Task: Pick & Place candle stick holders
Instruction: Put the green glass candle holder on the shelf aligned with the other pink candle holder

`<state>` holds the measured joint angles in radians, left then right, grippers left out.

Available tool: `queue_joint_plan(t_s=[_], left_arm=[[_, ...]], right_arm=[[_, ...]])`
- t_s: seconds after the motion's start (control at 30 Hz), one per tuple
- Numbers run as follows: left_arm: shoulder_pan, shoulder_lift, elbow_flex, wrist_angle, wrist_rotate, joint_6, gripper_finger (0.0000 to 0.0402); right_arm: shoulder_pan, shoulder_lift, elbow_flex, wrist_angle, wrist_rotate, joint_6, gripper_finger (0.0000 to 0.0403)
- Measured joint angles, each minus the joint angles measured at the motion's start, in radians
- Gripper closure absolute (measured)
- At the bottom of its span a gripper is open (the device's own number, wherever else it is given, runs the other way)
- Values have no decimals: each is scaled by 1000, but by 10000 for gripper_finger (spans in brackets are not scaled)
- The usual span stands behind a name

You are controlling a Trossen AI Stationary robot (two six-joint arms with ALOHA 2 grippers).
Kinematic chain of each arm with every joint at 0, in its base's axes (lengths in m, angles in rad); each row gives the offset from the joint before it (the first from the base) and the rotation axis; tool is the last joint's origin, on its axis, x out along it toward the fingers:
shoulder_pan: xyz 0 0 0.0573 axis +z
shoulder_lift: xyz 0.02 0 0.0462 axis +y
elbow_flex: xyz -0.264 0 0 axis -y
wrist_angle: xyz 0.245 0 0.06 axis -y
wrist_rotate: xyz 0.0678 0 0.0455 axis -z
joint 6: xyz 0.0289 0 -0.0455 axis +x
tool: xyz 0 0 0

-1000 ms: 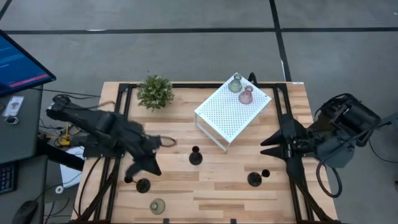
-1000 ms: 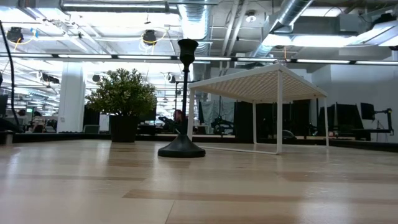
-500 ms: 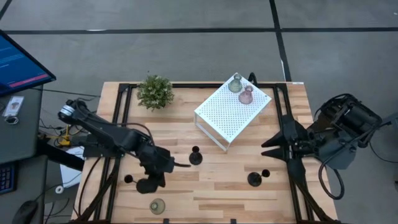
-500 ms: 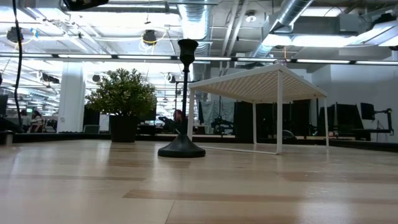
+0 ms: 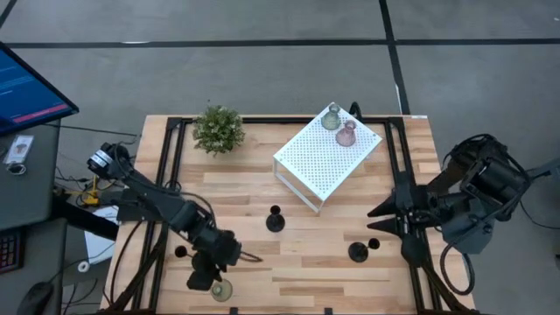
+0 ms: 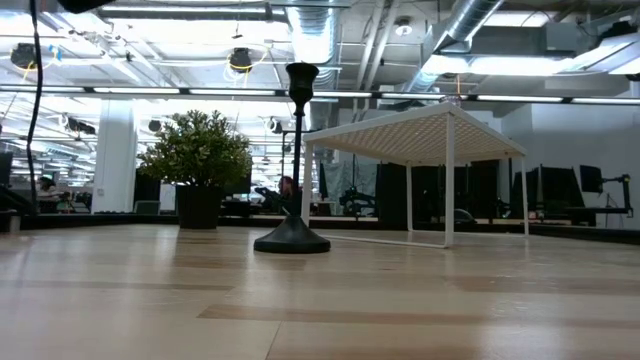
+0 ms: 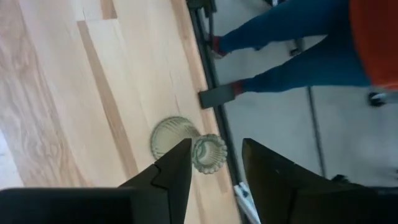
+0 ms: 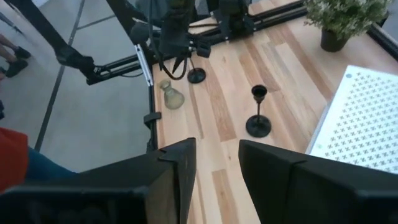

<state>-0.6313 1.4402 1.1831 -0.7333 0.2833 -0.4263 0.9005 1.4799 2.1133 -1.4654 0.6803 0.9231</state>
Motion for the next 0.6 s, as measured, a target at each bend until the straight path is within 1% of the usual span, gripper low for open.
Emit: queue_joint_plan(t_s=[0.2, 0.53, 0.6], left_arm=[[-47, 41, 0, 0, -74, -24, 261], [-57, 75, 0, -18, -74, -27, 261], [-58, 75, 7, -49, -76, -27, 261]], right_arm=[[29, 0, -4, 7, 0, 22, 288], [36, 0, -4, 7, 0, 47, 288], [36, 0, -4, 7, 0, 47, 288]])
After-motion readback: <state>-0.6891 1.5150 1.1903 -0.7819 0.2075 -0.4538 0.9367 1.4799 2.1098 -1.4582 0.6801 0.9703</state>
